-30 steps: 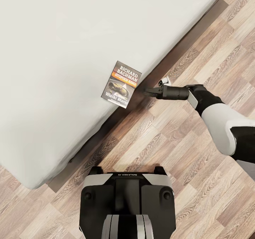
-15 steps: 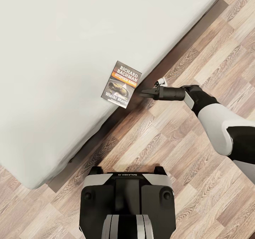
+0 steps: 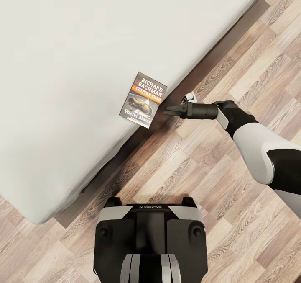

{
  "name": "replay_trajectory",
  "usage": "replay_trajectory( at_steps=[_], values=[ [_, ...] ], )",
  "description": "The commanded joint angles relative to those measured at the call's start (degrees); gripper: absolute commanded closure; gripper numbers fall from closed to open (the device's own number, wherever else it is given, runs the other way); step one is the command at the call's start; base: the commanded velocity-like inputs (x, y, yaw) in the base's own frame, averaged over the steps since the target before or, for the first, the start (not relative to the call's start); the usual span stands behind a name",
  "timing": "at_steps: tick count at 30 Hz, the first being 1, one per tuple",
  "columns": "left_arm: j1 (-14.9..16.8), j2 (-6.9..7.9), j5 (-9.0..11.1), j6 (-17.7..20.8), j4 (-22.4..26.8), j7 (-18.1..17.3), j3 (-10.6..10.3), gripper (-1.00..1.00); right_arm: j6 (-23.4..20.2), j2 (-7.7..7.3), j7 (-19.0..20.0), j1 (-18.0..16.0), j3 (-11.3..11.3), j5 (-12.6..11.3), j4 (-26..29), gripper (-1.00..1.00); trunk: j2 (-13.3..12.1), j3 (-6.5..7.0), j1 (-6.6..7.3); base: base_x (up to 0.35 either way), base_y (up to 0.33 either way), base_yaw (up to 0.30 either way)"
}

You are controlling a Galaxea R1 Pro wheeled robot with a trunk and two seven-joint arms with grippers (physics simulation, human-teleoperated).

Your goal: In the bedroom, move the book from the bed onto either nightstand, and place the two sandals side by side next to the bed.

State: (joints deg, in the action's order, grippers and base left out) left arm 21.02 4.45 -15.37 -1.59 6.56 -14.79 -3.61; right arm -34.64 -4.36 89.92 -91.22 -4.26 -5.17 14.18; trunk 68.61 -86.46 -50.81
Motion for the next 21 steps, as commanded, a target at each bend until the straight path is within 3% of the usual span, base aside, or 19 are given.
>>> replay_trajectory(
  at_steps=[1,17,21],
  values=[
    [0.00,0.03,-0.19,-0.16,0.03,-0.07,-0.35,-1.00,-0.60,-0.05,0.08,-0.01,-0.46,-0.54,0.00,-1.00,0.44,-0.20,-0.23,0.000,0.000,0.000],
    [0.02,0.03,-0.10,-0.16,0.03,-0.06,-0.35,-1.00,-0.64,-0.62,0.08,-0.03,-0.32,-0.40,0.19,-1.00,6.85,-3.07,-3.74,0.000,0.000,0.000],
    [0.02,0.03,-0.12,-0.17,0.03,-0.06,-0.35,-1.00,-0.67,-0.68,0.08,-0.07,-0.27,-0.38,0.33,-1.00,6.85,-3.07,-3.74,0.000,0.000,0.000]
  ],
)
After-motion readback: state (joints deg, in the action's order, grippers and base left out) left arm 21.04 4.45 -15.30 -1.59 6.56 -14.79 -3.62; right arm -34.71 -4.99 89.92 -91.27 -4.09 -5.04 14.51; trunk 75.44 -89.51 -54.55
